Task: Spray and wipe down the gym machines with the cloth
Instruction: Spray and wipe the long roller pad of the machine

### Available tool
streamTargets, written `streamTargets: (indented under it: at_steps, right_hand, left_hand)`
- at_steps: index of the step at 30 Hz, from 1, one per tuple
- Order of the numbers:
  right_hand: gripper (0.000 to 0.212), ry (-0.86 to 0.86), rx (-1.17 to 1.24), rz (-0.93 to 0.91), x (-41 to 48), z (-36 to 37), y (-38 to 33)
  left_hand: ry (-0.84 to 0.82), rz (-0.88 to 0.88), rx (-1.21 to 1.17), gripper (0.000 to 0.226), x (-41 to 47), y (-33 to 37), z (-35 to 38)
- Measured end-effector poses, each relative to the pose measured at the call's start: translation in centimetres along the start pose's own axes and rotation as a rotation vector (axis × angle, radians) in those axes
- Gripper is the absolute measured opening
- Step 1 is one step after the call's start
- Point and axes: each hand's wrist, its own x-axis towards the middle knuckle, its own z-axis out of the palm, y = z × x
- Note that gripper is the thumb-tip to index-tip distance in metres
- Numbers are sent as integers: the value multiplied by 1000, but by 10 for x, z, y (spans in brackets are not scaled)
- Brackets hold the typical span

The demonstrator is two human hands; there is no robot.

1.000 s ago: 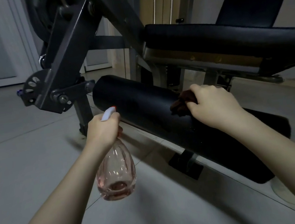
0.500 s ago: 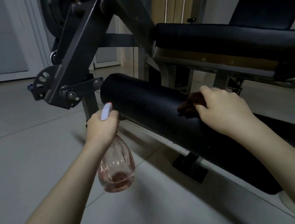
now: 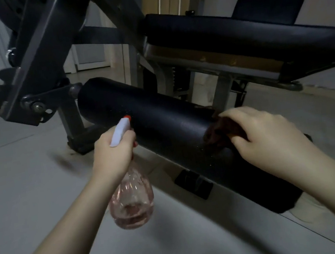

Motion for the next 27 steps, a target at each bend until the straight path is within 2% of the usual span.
streamTargets:
  at_steps: [5,11,15,19,21,23,27]
  right_hand:
    - [54,5,-62,32,-47,-7,21]
    - [40,80,-115,57,-34,0,23]
    - [29,-45,66,174,-9,-12,44]
    - [22,-49,244,229,-13,-17,56]
    - [21,-35,267,198,-32,-24,57]
    - [30,-53,251,142,-52,-30,50]
    - [30,-39,73,35,-38,-20,35]
  left_hand:
    - [29,2,-62,27,3,1,3]
    - [-50,65,-8,29,-9,4,0]
    - [-57,95,-5,27,-14,10,1]
    - [-37,128,-14,26,-14,16,4]
    - [-20,116,-25,25,-11,17,5]
    - [-26,118,-26,25,-12,15,6]
    - [-19,117,-20,25,-15,8,6]
